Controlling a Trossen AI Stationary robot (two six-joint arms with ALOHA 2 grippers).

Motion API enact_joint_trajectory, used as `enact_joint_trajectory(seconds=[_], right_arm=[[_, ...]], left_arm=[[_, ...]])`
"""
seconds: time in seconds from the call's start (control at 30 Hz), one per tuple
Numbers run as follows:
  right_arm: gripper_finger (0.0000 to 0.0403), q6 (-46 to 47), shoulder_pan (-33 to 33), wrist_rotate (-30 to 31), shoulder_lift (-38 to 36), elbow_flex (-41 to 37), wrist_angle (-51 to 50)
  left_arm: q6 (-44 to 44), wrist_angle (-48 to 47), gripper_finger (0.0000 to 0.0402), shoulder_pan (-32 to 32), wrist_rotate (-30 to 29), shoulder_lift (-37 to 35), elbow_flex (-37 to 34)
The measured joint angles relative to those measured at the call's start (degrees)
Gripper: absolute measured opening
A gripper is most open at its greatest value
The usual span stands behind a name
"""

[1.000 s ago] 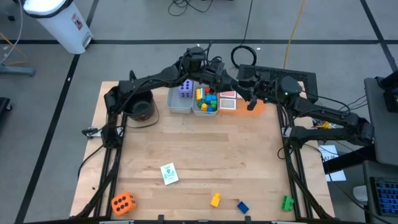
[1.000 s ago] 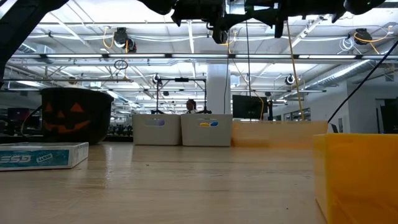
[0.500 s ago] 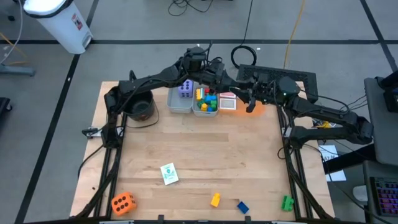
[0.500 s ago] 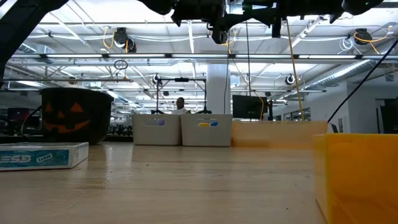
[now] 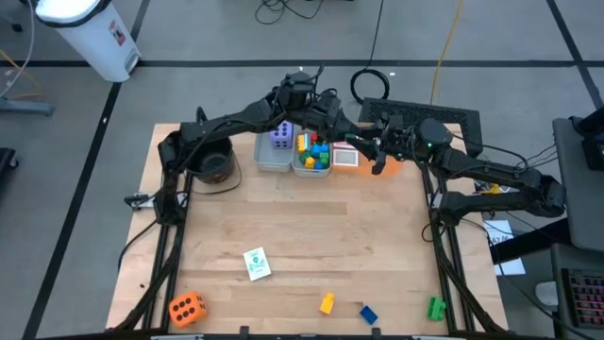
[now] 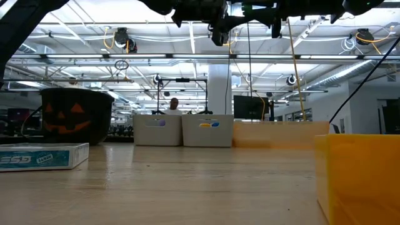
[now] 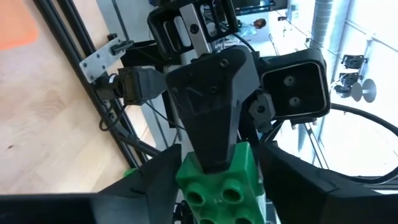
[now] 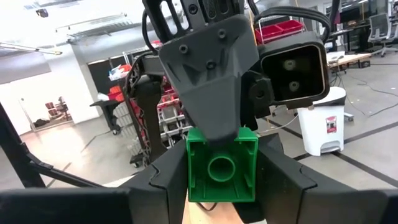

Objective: Pick & Place Toys
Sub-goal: Put the green gamepiece into the right gray bin

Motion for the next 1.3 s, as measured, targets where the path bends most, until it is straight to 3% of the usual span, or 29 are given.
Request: enact_joint_trajectory(seconds=[0.23,0.5,0.8,1.07,1.3], right_arm=[[0.0144,-1.40,0.02,1.27,-0.02,0.00,0.17],[0.0144,-1.48,0.02,1.49,-0.02,0.00,0.15],[0.0156,-1.54,0.01,1.47,-0.04,0.00,0.30],[0.0191,3.68,-0.87,0.44,-0.07,0.00,0.34],[0.0242,6.80,-3.52,-4.82,-0.48,-0.09,1.20]], left_arm=[[-0.70,-0.23,0.0158,0.07,-0.41,0.00,0.00],[0.52,-0.06,0.0180,0.04,-0.36,0.00,0.00],[1.56,1.17,0.0157,0.02,-0.11,0.01,0.00],[3.42,1.57,0.0152,0.02,0.01,0.07,0.00],[5.94,2.09,0.0152,0.10,0.21,0.07,0.00]])
